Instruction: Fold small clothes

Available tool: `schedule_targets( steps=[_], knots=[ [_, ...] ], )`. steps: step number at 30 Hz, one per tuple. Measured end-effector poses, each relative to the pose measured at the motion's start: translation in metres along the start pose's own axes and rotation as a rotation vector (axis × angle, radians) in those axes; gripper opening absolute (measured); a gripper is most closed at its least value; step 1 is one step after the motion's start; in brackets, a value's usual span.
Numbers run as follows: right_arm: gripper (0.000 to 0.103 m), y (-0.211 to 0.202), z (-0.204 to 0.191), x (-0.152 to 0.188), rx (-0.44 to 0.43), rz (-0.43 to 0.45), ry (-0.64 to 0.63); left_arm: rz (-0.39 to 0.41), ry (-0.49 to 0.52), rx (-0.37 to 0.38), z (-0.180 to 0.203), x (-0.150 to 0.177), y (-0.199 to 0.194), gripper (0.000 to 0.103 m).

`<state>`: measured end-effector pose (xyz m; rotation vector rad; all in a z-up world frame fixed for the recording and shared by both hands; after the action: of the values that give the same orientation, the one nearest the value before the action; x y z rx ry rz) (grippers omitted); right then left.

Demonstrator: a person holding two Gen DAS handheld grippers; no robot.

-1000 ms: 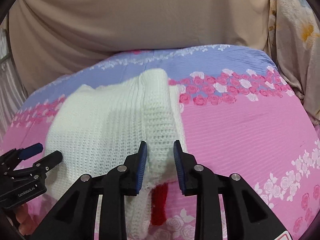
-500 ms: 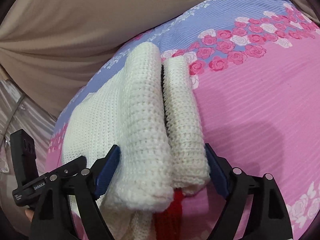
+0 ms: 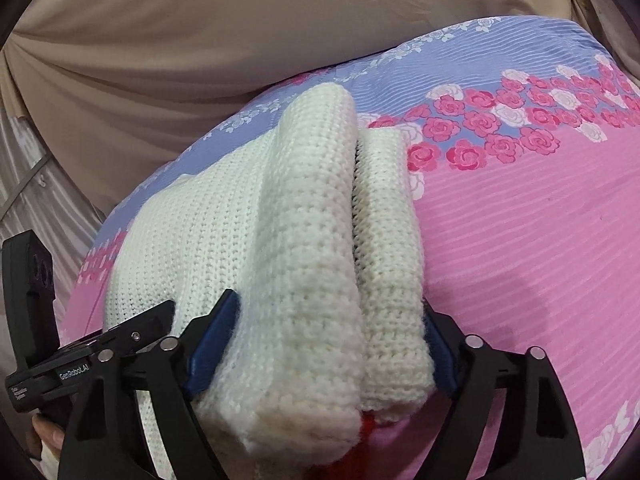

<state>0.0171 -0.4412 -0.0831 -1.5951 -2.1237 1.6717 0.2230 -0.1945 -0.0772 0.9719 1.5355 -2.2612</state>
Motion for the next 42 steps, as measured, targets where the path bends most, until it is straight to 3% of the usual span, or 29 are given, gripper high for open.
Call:
schedule_targets(
  steps=[4, 7, 9, 12, 14, 24, 33, 42],
  knots=[
    [0.056, -0.005, 0.002, 0.004, -0.051, -0.005, 0.020, -0.005, 0.013, 0.030, 0.001, -0.002, -0.002, 0.094],
    [0.046, -0.009, 0.000, 0.004, -0.069, -0.007, 0.033, 0.005, 0.037, 0.039, 0.006, -0.005, -0.011, 0.079],
    [0.043, -0.012, -0.003, 0.003, -0.069, -0.006, 0.047, 0.014, 0.068, 0.038, 0.010, -0.007, -0.018, 0.064],
    [0.040, -0.022, -0.007, 0.003, -0.079, 0.003, 0.063, 0.021, 0.105, 0.045, 0.015, -0.010, -0.030, 0.051],
    [0.039, -0.031, -0.010, 0.004, -0.083, 0.012, 0.073, 0.027, 0.130, 0.051, 0.020, -0.012, -0.039, 0.049],
    [0.038, -0.127, -0.048, 0.027, -0.025, 0.168, 0.052, 0.092, 0.273, 0.166, 0.060, 0.001, -0.113, 0.045],
    [0.038, -0.224, -0.117, 0.037, -0.024, 0.373, -0.034, 0.280, 0.377, 0.227, 0.075, 0.005, -0.217, 0.045],
    [0.038, -0.278, -0.216, 0.009, -0.062, 0.570, -0.203, 0.498, 0.419, 0.220, 0.050, -0.023, -0.306, 0.046]
  ],
)
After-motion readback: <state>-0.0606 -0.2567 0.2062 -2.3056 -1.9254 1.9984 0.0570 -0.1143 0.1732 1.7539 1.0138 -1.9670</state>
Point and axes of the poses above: each gripper's, at about its wrist camera, not at the fingertips, and y roughly the way its jaws point, z to its right, x to its underside, the point moved 6 cm from there along y, roughly the way its jaws point, and after that the axes turned 3 degrees about y, right-handed, at the moved point
